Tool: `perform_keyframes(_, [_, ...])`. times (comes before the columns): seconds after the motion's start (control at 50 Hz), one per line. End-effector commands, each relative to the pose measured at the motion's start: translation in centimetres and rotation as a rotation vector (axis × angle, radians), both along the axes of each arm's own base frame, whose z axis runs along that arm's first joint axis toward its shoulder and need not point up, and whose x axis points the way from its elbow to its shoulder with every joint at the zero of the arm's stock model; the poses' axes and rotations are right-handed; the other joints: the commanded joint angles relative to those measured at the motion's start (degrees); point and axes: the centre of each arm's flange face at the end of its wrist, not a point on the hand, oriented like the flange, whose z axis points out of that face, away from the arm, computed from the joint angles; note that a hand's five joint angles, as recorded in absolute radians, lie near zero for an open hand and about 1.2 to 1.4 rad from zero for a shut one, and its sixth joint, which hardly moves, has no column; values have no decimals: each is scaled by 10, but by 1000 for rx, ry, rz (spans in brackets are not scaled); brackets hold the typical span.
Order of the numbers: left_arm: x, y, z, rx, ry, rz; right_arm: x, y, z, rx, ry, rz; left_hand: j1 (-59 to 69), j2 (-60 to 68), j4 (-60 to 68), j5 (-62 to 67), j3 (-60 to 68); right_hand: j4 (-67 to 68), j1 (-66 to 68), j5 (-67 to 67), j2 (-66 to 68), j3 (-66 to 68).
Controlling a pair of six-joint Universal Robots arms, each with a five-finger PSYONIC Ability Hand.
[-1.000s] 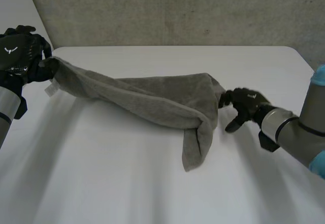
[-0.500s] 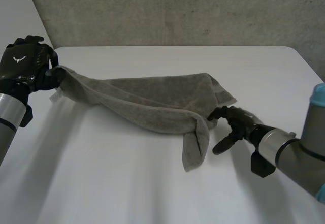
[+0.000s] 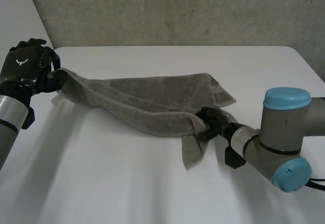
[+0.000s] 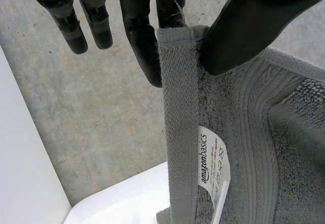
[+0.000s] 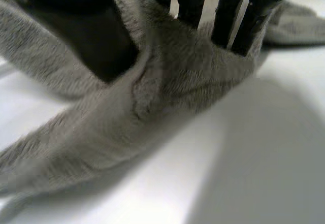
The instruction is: Fold the towel.
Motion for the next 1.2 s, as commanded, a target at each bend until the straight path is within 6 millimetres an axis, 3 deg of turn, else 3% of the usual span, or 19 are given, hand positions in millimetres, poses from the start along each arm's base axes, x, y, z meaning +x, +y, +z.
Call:
perform_keyframes(0.02, [2, 0, 3, -9, 1, 7, 4, -23, 54, -196, -80, -20, 29, 23, -38, 20, -33, -44, 118, 115, 171, -30])
perform_keyframes(0.04, [2, 0, 3, -9, 1, 7, 4, -26, 81, -269, -85, -10, 29, 23, -38, 20, -33, -44, 118, 115, 171, -30])
perform_keyframes(0.06, [3, -1, 3, -9, 1, 11, 4, -26, 81, -270, -85, -10, 29, 23, -38, 20, -33, -44, 118, 115, 171, -30])
perform_keyframes(0.08, [3, -1, 3, -8, 1, 13, 1, -27, 103, -323, -59, 8, 29, 23, -38, 20, -33, -44, 118, 115, 171, -30])
perform_keyframes(0.1, [3, -1, 3, -8, 1, 13, 1, -27, 103, -324, -58, 9, 29, 23, -38, 20, -33, -44, 118, 115, 171, -30])
perform_keyframes(0.14, [4, -1, 3, -9, 1, 15, -4, -29, 146, -457, 72, 90, 29, 23, -38, 20, -33, -44, 118, 115, 171, -30])
perform_keyframes(0.22, [3, 0, 2, -6, 1, 10, -9, -24, 164, -538, 257, 174, 29, 23, -38, 20, -33, -44, 118, 115, 171, -30])
perform_keyframes(0.26, [2, 1, 2, -6, 1, 7, -11, -17, 159, -550, 424, 229, 29, 23, -38, 20, -33, -44, 118, 115, 171, -30])
perform_keyframes(0.32, [1, 2, 1, -2, 1, 4, -13, -14, 151, -549, 491, 244, 29, 23, -38, 20, -33, -44, 118, 115, 171, -30])
perform_keyframes(0.4, [0, 4, -2, 9, -2, -2, -14, -1, 120, -500, 589, 263, 29, 23, -38, 20, -33, -44, 118, 115, 171, -30])
perform_keyframes(0.42, [0, 4, -2, 9, -2, -2, -14, 0, 110, -497, 604, 256, 29, 23, -38, 20, -33, -44, 27, 24, 80, -30])
perform_keyframes(0.44, [-1, 5, -2, 9, -2, -5, -14, 0, 110, -497, 604, 256, 29, 23, -38, 20, -33, -44, 26, 23, 79, -30])
perform_keyframes(0.48, [-2, 5, -3, 10, -2, -10, -16, 2, 92, -510, 622, 238, 29, 23, -38, 20, -33, -44, -340, -344, -287, -30])
perform_keyframes(0.5, [-3, 6, -3, 12, -2, -13, -16, 2, 92, -510, 622, 238, 29, 23, -38, 20, -33, -44, -342, -346, -290, -30])
perform_keyframes(0.52, [-4, 6, -4, 13, -2, -14, -18, 3, 86, -515, 620, 222, 29, 23, -38, 20, -33, -44, -471, -474, -418, -30])
perform_keyframes(0.62, [-4, 5, -5, 16, -2, -14, -25, 8, 72, -488, 592, 166, 29, 23, -38, 20, -33, -44, -577, -581, -525, -30])
perform_keyframes(0.84, [-4, 6, -9, 24, -6, -17, -46, 20, 43, -297, 419, 37, 29, 23, -38, 20, -33, -44, -582, -585, -529, -30])
perform_keyframes(1.02, [-5, 9, -11, 29, -8, -20, -61, 30, 55, -245, 298, -67, 29, 23, -38, 20, -33, -44, -575, -578, -522, -30])
perform_keyframes(1.2, [-9, 11, -12, 31, -10, -34, -62, 41, 35, -166, 261, -86, 29, 23, -38, 20, -33, -44, -474, -477, -421, -30])
